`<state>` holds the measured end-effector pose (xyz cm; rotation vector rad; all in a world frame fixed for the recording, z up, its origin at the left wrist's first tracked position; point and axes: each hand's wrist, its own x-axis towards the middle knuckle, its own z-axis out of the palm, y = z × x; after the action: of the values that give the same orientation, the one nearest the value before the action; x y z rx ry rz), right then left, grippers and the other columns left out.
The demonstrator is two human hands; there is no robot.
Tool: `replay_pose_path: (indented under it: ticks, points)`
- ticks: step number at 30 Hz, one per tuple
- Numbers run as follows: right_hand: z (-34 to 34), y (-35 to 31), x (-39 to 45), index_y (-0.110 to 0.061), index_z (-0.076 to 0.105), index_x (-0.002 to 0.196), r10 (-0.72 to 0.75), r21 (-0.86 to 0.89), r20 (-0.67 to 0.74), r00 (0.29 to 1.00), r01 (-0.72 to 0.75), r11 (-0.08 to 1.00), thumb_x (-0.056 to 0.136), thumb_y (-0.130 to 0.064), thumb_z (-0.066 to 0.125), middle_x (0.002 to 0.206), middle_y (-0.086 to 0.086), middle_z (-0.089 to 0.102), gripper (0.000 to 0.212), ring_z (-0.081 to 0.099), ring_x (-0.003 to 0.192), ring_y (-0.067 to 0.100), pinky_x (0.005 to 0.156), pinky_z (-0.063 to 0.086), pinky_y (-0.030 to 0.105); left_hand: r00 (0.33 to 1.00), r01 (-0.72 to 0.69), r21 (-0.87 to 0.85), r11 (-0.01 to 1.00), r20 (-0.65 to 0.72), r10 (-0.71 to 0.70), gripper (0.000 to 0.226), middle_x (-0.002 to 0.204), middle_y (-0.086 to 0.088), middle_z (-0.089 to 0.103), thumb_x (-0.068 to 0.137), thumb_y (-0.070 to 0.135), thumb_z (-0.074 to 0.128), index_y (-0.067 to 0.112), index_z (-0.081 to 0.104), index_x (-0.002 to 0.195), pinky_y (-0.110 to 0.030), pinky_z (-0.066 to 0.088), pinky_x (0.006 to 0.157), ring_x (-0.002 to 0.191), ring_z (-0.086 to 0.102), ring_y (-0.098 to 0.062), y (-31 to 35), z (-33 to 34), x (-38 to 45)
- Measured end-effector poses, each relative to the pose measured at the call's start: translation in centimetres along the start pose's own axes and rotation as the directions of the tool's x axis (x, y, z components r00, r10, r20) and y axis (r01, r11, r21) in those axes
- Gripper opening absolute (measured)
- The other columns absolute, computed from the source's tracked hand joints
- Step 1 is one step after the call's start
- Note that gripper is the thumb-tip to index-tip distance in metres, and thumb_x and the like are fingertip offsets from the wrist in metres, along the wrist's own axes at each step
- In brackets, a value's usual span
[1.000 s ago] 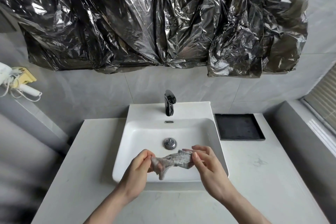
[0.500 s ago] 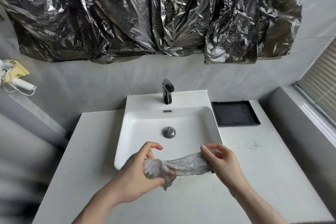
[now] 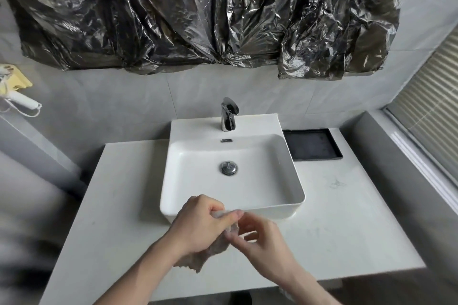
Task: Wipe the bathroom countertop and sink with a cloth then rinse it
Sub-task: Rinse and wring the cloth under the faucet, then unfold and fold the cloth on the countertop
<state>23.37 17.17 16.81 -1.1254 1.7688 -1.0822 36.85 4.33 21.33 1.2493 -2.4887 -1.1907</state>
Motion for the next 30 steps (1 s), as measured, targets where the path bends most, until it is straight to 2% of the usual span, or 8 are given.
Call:
replay_pose_path:
  ticks: [2,4,7,10,17,20,25,30]
  points:
    - [0.4,0.0,0.0,-0.024,0.076,0.088,-0.009,0.022,-0.048,0.999,0.011,1.000,0.097,-0.034,0.070,0.084,-0.009,0.077,0.015,0.074,0.082,0.013,0.075,0.058,0.034,1.000,-0.010,0.000,1.000,-0.024,0.010,0.070,0.056,-0.003,0.054,0.068,0.080,0.068,0.011,0.059,0.071,-0.030,0.042,0.055,0.052,0.042,-0.011,-0.9,-0.4,-0.6]
    - [0.3,0.2,-0.3,-0.024,0.077,0.085,-0.009,-0.020,-0.063,0.998,0.008,1.000,0.099,-0.032,0.067,0.084,-0.011,0.078,0.019,0.073,0.080,0.012,0.074,0.058,0.033,0.999,0.005,-0.025,1.000,0.037,-0.004,0.053,0.067,0.005,0.065,0.060,0.073,0.078,0.026,0.066,0.082,-0.028,0.049,0.060,0.059,0.056,-0.010,-1.9,-1.0,-1.4]
    - [-0.2,1.6,-0.8,-0.026,0.076,0.085,-0.032,-0.153,-0.144,0.989,0.010,0.988,0.098,-0.026,0.068,0.083,-0.015,0.075,0.015,0.071,0.079,0.008,0.067,0.055,0.022,0.999,-0.027,0.048,0.998,0.048,0.024,0.033,0.076,0.012,0.065,0.069,0.055,0.082,0.036,0.066,0.090,-0.028,0.053,0.068,0.069,0.060,-0.007,-4.2,-1.2,-2.3]
    - [-0.7,3.0,-1.5,-0.028,0.075,0.087,-0.090,-0.251,-0.218,0.972,0.033,0.967,0.097,-0.024,0.070,0.087,-0.014,0.071,0.012,0.071,0.084,0.006,0.063,0.055,0.021,0.999,-0.045,0.014,0.999,-0.003,0.045,0.018,0.080,0.012,0.064,0.079,0.049,0.078,0.034,0.068,0.079,-0.034,0.058,0.058,0.060,0.065,-0.009,-5.8,-0.2,-2.7]
    - [-1.1,5.2,-1.8,-0.033,0.061,0.086,-0.032,-0.397,-0.251,0.967,-0.072,0.915,0.102,-0.025,0.058,0.082,-0.018,0.074,0.018,0.069,0.085,0.001,0.069,0.053,0.028,0.994,-0.049,0.057,0.997,0.098,0.043,0.024,0.091,0.017,0.061,0.087,0.050,0.067,0.028,0.067,0.076,-0.034,0.055,0.078,0.074,0.063,-0.001,-8.3,2.8,-1.4]
    - [-1.5,6.1,-0.8,-0.035,0.058,0.088,-0.004,-0.440,-0.246,0.969,-0.108,0.891,0.101,-0.027,0.058,0.080,-0.017,0.075,0.016,0.068,0.079,0.003,0.071,0.054,0.034,0.995,-0.052,0.059,0.997,0.090,0.047,0.021,0.087,0.012,0.062,0.094,0.032,0.055,0.022,0.063,0.078,-0.038,0.052,0.084,0.075,0.055,-0.004,-8.4,3.4,-0.2]
    - [-2.9,6.8,1.1,-0.027,0.067,0.092,-0.021,-0.388,-0.310,0.950,-0.107,0.916,0.098,-0.015,0.063,0.080,-0.010,0.073,0.014,0.070,0.072,0.011,0.071,0.058,0.040,0.999,-0.012,-0.120,0.993,0.038,0.017,0.035,0.073,0.005,0.072,0.091,0.013,0.046,0.033,0.074,0.095,-0.028,0.055,0.061,0.065,0.068,-0.008,-7.1,3.5,1.1]
    - [-4.6,6.9,1.9,-0.032,0.067,0.090,-0.094,-0.287,-0.359,0.928,-0.015,0.958,0.099,-0.007,0.061,0.095,-0.013,0.066,0.028,0.071,0.082,0.010,0.072,0.061,0.034,0.994,-0.085,-0.277,0.957,-0.093,0.061,0.038,0.086,0.013,0.075,0.095,0.009,0.053,0.039,0.075,0.102,-0.031,0.059,0.074,0.078,0.071,-0.006,-6.5,4.5,1.5]
